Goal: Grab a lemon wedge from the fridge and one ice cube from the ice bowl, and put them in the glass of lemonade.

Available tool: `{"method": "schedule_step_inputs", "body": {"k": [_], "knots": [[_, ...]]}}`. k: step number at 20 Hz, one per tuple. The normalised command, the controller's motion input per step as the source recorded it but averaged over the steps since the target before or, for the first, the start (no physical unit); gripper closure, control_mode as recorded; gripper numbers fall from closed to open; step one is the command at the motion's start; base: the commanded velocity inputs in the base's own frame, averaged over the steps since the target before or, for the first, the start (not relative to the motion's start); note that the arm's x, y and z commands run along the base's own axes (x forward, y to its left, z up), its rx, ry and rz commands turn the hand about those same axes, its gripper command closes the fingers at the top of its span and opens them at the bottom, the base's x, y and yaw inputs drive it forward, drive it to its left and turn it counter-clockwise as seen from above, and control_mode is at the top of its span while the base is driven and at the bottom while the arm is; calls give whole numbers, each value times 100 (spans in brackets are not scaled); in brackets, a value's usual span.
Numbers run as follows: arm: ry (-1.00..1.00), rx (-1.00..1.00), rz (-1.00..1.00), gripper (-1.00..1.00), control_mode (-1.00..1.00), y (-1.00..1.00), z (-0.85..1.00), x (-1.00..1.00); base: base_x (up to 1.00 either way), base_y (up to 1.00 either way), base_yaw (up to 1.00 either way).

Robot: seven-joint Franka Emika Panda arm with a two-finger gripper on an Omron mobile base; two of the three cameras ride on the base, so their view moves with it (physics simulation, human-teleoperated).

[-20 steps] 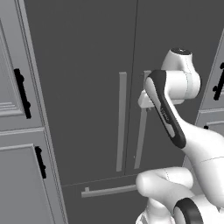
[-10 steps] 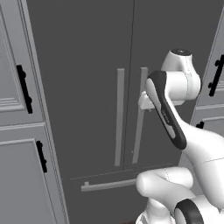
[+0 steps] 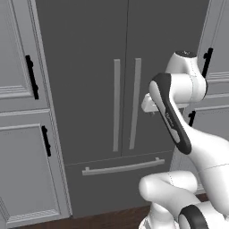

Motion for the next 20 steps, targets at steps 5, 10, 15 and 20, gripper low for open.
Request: {"method": "schedule_step_inputs", "body": {"k": [5, 10, 15, 20], "knots": [[0, 0, 0, -100, 100, 0, 0, 0, -36, 15, 1], [0, 0, 0, -100, 100, 0, 0, 0, -23, 23, 7], [0, 0, 0, -100, 100, 0, 0, 0, -17, 27, 12], [0, 0, 0, -100, 100, 0, 0, 0, 0, 58, 40]]}}
